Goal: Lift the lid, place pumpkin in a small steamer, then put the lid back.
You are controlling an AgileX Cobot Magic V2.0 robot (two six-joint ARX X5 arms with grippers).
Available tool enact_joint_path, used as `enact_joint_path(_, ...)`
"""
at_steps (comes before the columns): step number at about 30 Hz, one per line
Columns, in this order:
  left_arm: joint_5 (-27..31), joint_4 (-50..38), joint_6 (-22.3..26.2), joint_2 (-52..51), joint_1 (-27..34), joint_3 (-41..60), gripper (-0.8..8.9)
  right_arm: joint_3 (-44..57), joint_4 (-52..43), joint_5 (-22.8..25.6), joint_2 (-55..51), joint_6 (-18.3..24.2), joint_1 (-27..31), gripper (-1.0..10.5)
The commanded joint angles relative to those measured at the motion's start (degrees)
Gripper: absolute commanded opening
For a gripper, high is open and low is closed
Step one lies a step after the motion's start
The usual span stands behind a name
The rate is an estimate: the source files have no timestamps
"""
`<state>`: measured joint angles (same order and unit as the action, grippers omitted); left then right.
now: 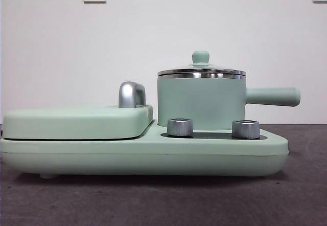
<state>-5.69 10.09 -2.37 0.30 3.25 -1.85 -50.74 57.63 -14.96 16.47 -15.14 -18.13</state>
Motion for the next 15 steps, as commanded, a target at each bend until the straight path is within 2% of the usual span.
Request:
enact_joint_path(1,0.17,0.35,-0.04,-0.11,0.07,1.11,0.19,6.75,-8.87,0.15,-1.70,1.14,6.84,0.2)
enact_joint_path(3,0.17,0.35,-0.04,-0.11,0.07,1.11,0.19,13.38,-18.01,0.17,-3.43,1.53,10.97,0.2)
enact_joint_path(6,0.17,0.37,-0.04,-0.11,0.07,1.11,0.19,22.60,-31.34,0.28,-5.88,4.33,15.39,0.2)
enact_joint_path(10,0.17,0.37,-0.04,-0.11,0.07,1.09,0.19,34.32,-46.56,3.93,-9.44,8.94,18.71,0.2)
enact_joint_path(15,0.17,0.37,-0.04,-0.11,0.07,1.09,0.19,43.85,-53.35,8.96,-13.40,12.98,20.72,0.2)
